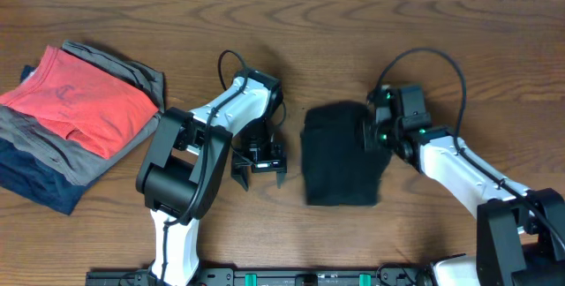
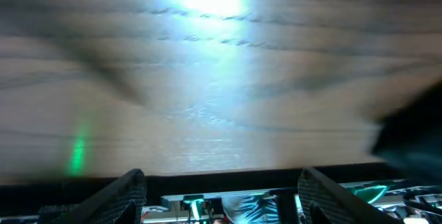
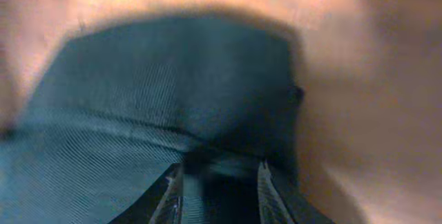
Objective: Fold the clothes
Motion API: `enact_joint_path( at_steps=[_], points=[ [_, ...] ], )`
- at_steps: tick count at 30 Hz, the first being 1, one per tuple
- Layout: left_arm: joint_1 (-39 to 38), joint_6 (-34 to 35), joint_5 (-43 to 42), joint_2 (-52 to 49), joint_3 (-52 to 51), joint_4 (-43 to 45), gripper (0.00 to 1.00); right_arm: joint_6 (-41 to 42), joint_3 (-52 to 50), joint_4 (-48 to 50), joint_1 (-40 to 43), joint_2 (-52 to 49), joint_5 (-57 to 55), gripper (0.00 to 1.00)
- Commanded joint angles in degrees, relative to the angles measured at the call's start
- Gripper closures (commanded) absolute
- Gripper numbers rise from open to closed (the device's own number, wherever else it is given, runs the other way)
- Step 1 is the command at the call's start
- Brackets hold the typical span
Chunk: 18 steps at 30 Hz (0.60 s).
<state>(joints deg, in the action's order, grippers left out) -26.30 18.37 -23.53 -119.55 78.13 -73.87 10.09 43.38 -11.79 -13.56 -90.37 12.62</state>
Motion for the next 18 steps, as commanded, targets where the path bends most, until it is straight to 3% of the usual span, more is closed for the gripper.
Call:
enact_joint_path(
  at_steps=[1, 5, 10, 14, 18],
  points=[
    [0.13, 0.85, -1.36, 2.97, -0.33, 1.46, 0.28, 0.81, 2.16, 0.13, 0.52, 0.07, 1.16, 0.62],
    [0.92, 0.81, -1.42, 8.11, -0.22, 8.41, 0.25, 0.52, 3.69, -5.46, 0.68, 1.07, 1.36, 0.59],
    [0.68, 0.79, -2.54, 11.93, -0.22, 20.7, 0.01, 0.57, 5.16, -13.73, 1.51, 7.54, -5.95, 0.49],
    [0.46, 2.71, -4.46, 10.54, -0.42, 26.32, 0.02, 0.55, 6.49, -19.47, 2.93, 15.52, -11.17, 0.34],
    [0.15, 6.97, -5.68, 7.61, -1.2, 31.8, 0.02, 0.55, 6.51, -22.88, 5.03, 22.38, -11.56, 0.3]
  ],
)
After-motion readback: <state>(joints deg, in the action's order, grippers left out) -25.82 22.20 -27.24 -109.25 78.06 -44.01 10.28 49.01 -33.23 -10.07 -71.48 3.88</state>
